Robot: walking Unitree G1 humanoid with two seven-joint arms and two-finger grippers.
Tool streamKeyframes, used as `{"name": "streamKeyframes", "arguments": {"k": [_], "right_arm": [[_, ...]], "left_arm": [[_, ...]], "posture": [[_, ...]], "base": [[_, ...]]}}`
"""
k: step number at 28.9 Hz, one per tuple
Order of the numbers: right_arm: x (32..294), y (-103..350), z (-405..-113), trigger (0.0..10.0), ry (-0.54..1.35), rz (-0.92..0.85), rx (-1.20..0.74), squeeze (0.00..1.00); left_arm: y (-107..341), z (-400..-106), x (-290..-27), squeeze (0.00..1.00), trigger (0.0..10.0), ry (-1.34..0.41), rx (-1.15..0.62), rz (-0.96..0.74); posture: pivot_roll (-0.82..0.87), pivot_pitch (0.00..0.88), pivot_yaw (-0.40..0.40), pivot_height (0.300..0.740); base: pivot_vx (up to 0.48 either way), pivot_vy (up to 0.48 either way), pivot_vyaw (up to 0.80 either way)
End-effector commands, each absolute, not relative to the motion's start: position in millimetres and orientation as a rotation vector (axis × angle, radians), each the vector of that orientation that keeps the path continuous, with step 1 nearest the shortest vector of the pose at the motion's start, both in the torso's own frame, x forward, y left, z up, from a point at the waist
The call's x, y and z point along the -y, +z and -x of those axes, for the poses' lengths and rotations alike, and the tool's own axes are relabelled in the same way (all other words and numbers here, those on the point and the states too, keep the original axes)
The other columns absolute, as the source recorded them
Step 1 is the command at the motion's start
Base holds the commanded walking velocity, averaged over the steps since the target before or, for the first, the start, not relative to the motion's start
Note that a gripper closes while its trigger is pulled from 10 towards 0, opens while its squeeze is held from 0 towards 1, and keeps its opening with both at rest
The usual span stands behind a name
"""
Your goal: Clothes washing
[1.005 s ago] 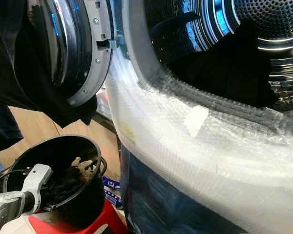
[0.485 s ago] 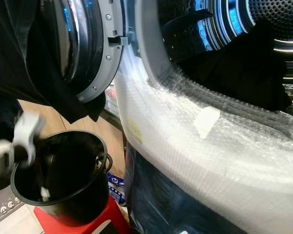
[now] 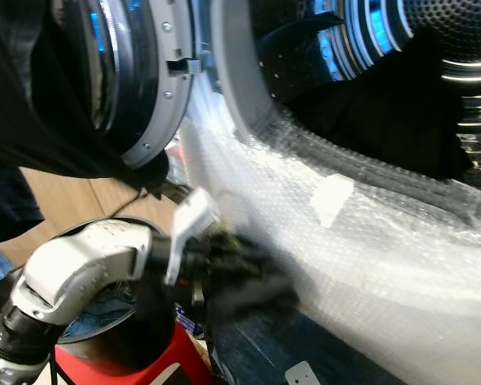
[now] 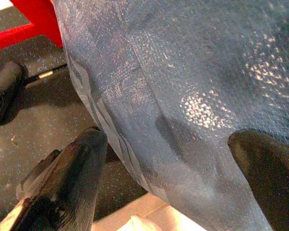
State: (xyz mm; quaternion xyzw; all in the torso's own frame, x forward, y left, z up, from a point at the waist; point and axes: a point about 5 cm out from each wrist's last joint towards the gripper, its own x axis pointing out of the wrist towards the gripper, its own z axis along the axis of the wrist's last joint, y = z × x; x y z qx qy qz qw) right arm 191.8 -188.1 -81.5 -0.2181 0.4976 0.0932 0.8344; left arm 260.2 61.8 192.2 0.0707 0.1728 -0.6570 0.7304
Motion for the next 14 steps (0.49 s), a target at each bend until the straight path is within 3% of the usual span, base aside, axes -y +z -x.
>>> {"name": "streamKeyframes", "arguments": {"k": [1,5,9,12,14], "right_arm": [[192.7,-77.0,-198.9,10.0,0.177,0.451,-1.024,0.00],[195.8,-73.2,-204.1,10.0,0.177,0.447,-0.974,0.00],[199.4,-65.2,-214.7,10.0,0.233,0.466,-0.901,0.00],[202.9,-61.4,-218.7,10.0,0.276,0.480,-0.881,0.00],[206.7,-58.9,-220.2,10.0,0.337,0.529,-0.870,0.00]], "left_arm": [[191.6,-255.9,-63.8,0.00,0.0,-1.473,-0.364,-0.180],[171.6,-249.2,-78.2,0.00,0.0,-1.433,-0.437,-0.172],[137.9,-247.3,-110.0,0.00,0.0,-1.263,-0.565,-0.302],[125.9,-242.9,-123.2,0.00,0.0,-1.205,-0.636,-0.293],[105.9,-240.3,-138.3,0.00,0.0,-1.136,-0.736,-0.438]], "posture": [[0.18,0.000,-0.001,0.740],[0.20,0.000,-0.007,0.740],[0.22,0.000,-0.009,0.740],[0.22,0.000,-0.009,0.740],[0.22,0.000,-0.013,0.740]], "base": [[0.000,0.000,0.00],[0.000,0.000,0.00],[0.000,0.000,0.00],[0.000,0.000,0.00],[0.000,0.000,0.00]]}}
